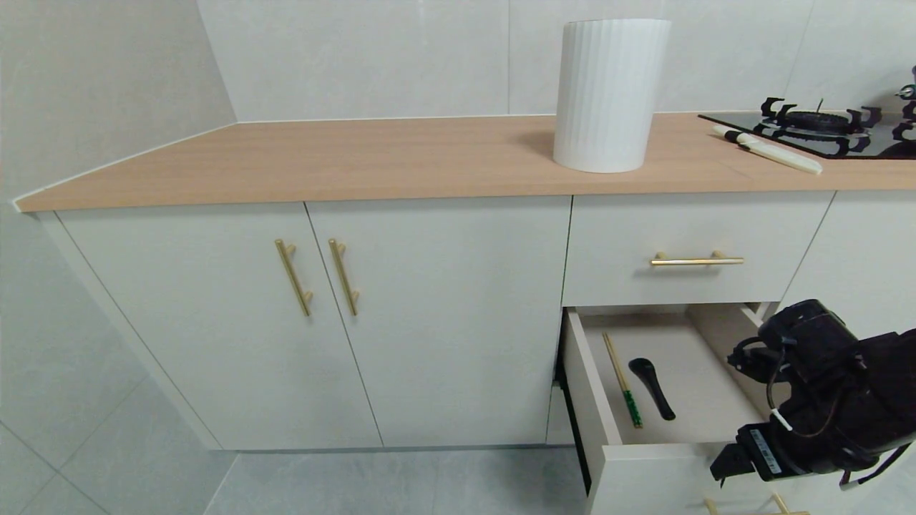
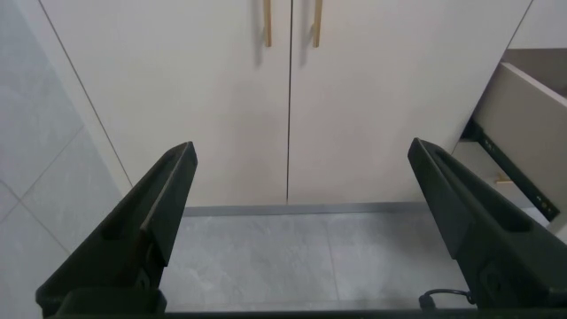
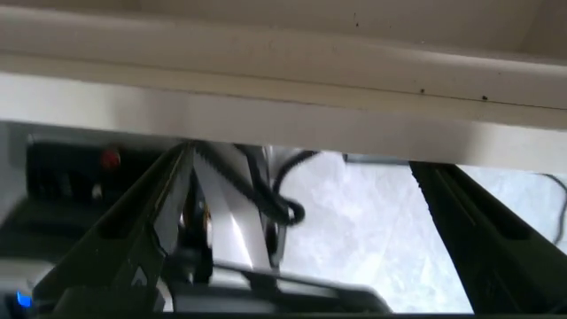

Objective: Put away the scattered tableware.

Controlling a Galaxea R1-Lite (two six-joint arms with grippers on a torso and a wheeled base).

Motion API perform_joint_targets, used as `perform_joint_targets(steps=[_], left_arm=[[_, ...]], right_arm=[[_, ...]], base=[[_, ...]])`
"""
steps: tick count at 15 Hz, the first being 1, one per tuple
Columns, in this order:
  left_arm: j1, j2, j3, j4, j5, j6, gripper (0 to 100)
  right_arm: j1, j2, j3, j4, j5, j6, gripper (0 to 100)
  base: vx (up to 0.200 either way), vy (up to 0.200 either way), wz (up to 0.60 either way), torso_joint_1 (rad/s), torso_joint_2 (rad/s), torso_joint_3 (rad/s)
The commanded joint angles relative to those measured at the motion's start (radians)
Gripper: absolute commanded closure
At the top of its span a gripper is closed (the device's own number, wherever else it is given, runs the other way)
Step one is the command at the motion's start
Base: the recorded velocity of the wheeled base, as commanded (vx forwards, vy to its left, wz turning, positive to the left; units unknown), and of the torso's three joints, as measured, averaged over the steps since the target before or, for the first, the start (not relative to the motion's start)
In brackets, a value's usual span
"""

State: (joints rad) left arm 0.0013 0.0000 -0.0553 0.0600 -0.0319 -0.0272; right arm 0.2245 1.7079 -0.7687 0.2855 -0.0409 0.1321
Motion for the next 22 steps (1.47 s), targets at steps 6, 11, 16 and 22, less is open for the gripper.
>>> perform_joint_targets(steps=[6,11,16,22], left_arm=[[0.000,0.000,0.000,0.000,0.000,0.000,0],[0.000,0.000,0.000,0.000,0.000,0.001,0],[0.000,0.000,0.000,0.000,0.000,0.000,0],[0.000,0.000,0.000,0.000,0.000,0.000,0]], right_arm=[[-0.013,0.035,0.052,-0.184,-0.001,0.024,0],[-0.028,0.093,0.121,-0.401,-0.025,0.026,0],[-0.060,0.199,0.151,-0.611,-0.039,0.024,0],[-0.094,0.328,0.146,-0.996,-0.039,0.017,0]], base=[[0.000,0.000,0.00,0.000,0.00,0.000],[0.000,0.000,0.00,0.000,0.00,0.000],[0.000,0.000,0.00,0.000,0.00,0.000],[0.000,0.000,0.00,0.000,0.00,0.000]])
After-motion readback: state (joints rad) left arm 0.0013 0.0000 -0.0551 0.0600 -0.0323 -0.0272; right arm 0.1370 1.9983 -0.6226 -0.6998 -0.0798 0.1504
